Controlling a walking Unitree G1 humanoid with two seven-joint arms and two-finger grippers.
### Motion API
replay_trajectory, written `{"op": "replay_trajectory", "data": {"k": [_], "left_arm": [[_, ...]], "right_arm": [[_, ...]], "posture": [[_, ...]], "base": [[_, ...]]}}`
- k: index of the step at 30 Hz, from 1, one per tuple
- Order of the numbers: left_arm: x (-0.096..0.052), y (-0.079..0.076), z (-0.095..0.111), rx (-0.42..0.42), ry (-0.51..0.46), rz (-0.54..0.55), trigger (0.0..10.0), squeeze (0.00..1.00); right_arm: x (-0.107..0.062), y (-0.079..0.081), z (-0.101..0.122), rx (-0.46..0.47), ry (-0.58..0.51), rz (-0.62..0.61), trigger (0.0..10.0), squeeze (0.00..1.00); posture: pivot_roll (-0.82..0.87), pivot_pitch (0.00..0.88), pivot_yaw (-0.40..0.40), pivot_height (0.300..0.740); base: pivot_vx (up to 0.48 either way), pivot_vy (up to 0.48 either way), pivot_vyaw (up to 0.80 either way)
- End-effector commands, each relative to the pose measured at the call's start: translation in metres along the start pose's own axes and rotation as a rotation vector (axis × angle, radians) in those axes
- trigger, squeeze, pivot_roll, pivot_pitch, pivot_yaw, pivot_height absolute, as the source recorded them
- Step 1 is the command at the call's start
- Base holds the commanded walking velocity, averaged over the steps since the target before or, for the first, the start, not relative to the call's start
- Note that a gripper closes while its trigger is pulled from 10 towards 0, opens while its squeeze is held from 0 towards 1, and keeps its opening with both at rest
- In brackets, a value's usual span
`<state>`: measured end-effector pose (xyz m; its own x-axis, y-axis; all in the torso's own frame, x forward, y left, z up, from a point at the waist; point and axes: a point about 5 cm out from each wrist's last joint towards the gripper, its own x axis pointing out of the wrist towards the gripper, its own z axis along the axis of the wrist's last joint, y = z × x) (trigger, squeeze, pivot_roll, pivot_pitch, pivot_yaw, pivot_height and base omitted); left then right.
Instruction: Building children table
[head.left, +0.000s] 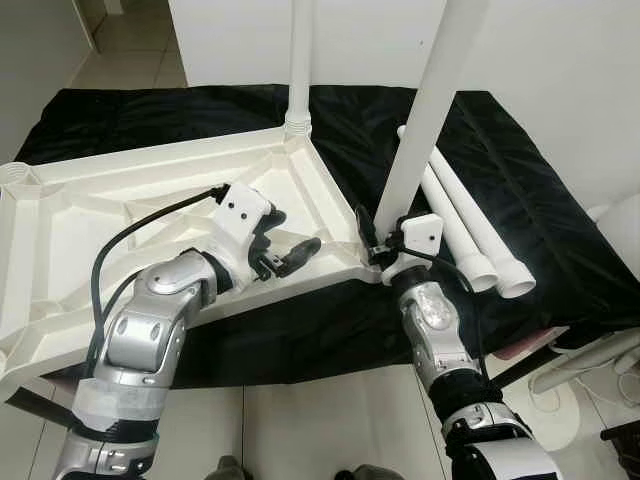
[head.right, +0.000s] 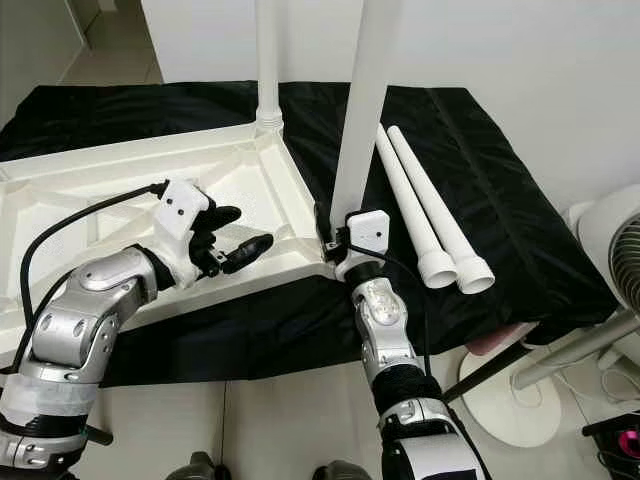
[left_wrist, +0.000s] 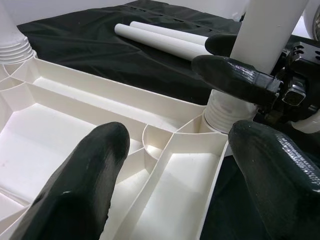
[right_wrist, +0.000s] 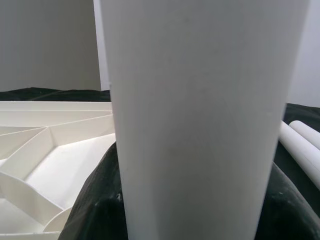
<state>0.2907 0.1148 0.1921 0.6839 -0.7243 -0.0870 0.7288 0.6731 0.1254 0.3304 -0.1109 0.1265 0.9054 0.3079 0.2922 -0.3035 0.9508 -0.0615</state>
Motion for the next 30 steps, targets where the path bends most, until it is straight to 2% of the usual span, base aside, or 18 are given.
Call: {"op": "replay_trajectory", "data": {"k": [1,5,14,24,27,30], "left_arm": [[-0.001,0.003,0.002,0.002,0.003,0.047,10.0,0.00],[-0.001,0.002,0.003,0.004,0.000,0.043,10.0,0.00],[0.000,0.002,0.004,0.003,-0.003,0.047,10.0,0.00],[-0.001,0.003,0.005,0.000,-0.003,0.054,10.0,0.00],[-0.001,0.004,0.005,-0.002,-0.003,0.056,10.0,0.00],[-0.001,0.004,0.005,-0.003,-0.003,0.057,10.0,0.00]], "right_arm": [[-0.020,0.002,-0.034,0.045,0.194,-0.012,10.0,0.00],[-0.010,0.002,-0.033,0.068,0.241,-0.066,10.0,0.00],[-0.003,0.005,-0.032,0.077,0.273,-0.043,10.0,0.00],[-0.005,0.001,-0.033,0.064,0.279,-0.077,10.0,0.00],[-0.008,-0.004,-0.031,0.089,0.253,-0.292,10.0,0.00],[-0.008,-0.003,-0.031,0.096,0.251,-0.345,10.0,0.00]], "posture": [[-0.02,0.039,-0.004,0.740],[-0.02,0.044,-0.004,0.740],[-0.02,0.055,-0.005,0.740],[-0.02,0.065,-0.005,0.740],[-0.03,0.071,-0.004,0.740],[-0.03,0.071,-0.005,0.740]], "base": [[0.000,0.000,0.00],[0.000,0.000,0.00],[0.000,0.000,0.00],[0.000,0.000,0.00],[0.000,0.000,0.00],[0.000,0.000,0.00]]}}
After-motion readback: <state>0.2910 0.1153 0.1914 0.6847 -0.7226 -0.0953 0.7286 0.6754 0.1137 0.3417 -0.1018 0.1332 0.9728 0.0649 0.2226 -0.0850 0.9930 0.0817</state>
